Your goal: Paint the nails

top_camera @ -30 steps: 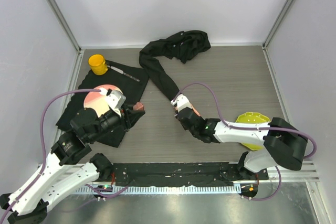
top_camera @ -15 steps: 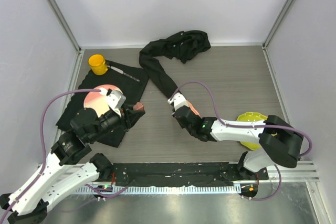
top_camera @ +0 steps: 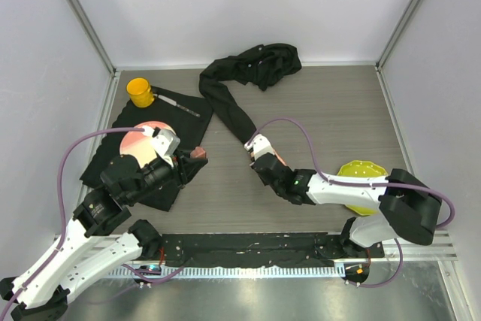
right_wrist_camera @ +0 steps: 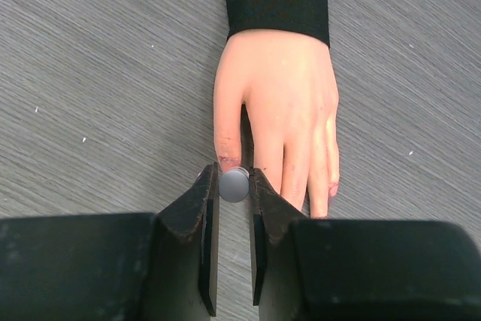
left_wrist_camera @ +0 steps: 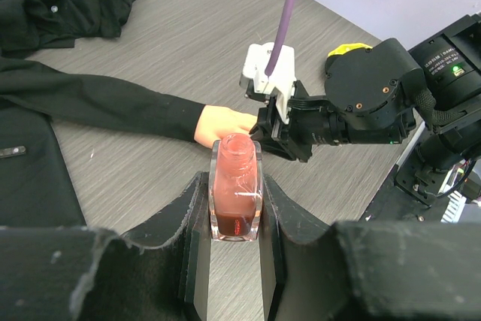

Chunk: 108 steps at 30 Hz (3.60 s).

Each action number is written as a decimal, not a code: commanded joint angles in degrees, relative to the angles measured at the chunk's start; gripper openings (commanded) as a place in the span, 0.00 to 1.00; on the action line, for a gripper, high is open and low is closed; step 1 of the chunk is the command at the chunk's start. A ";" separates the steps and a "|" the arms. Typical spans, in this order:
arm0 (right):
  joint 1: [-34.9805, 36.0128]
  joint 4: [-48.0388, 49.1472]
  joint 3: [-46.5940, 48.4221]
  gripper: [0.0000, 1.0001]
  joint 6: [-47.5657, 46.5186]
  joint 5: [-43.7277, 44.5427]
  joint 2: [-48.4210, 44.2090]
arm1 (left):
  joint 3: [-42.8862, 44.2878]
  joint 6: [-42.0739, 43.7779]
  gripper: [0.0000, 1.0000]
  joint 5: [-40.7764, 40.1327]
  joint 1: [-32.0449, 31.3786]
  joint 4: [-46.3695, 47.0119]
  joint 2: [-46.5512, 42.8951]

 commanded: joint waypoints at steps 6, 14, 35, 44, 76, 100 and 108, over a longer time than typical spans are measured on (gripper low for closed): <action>-0.11 4.32 4.28 0.01 -1.41 1.05 2.76 | 0.22 -0.24 0.00 1.16 0.59 3.91 0.24; -0.11 2.92 3.05 0.01 -0.72 1.32 1.62 | 0.22 -0.15 0.00 1.34 0.77 4.08 0.24; -0.11 3.62 4.01 0.01 -0.80 0.70 2.41 | 0.13 -0.24 0.00 1.34 1.03 4.08 -0.03; -0.11 2.04 1.74 0.01 0.86 0.35 1.10 | 0.13 -0.24 0.00 1.42 1.03 4.17 -0.11; -0.12 1.42 0.86 0.01 1.56 -0.26 -0.05 | 0.13 -0.33 0.00 1.34 1.03 4.17 0.06; 1.29 -19.58 28.43 0.01 7.81 -17.81 -17.72 | -0.75 0.11 0.00 20.82 1.03 4.00 2.34; 1.21 -27.76 42.86 0.01 8.95 -37.78 -14.47 | 0.04 0.46 0.00 19.44 0.68 -1.44 -0.64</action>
